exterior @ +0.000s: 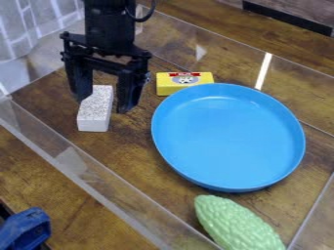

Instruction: Put the white object in the blue tray

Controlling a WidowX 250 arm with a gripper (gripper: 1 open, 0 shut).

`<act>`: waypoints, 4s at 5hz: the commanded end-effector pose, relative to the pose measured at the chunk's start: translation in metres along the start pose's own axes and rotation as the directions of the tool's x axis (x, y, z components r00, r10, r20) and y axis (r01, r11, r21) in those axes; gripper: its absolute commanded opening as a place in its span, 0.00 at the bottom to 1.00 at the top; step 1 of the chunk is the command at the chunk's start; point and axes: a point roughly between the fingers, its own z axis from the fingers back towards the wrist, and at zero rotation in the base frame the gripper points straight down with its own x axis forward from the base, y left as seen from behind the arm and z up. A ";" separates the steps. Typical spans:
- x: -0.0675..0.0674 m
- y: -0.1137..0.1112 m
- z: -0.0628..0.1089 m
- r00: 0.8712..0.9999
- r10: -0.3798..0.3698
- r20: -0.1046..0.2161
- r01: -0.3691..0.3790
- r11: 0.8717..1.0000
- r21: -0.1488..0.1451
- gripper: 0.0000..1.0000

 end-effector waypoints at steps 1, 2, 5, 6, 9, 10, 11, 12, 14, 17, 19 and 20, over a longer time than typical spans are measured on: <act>0.002 0.012 0.002 0.999 0.029 0.033 -0.029 1.000 -0.001 1.00; 0.003 0.017 -0.003 0.998 0.047 0.040 -0.046 0.999 -0.020 1.00; 0.023 0.029 -0.014 0.995 0.020 0.102 -0.014 0.998 -0.065 1.00; 0.029 0.032 -0.013 0.992 0.010 0.129 -0.001 0.997 -0.073 1.00; 0.046 0.042 -0.017 0.984 0.067 0.165 -0.055 0.996 -0.076 1.00; 0.049 0.045 -0.021 0.982 0.086 0.168 -0.075 0.994 -0.074 1.00; 0.054 0.048 -0.025 0.980 0.102 0.169 -0.091 0.993 -0.073 1.00; 0.056 0.051 -0.028 0.980 0.110 0.166 -0.100 0.993 -0.067 1.00; 0.059 0.056 -0.041 0.979 0.124 0.159 -0.116 0.992 -0.057 1.00; 0.068 0.062 -0.065 0.979 0.139 0.149 -0.133 0.990 -0.052 1.00; 0.069 0.060 -0.060 0.981 0.124 0.146 -0.117 0.992 -0.056 0.00; 0.069 0.058 -0.054 0.983 0.112 0.146 -0.104 0.993 -0.058 0.00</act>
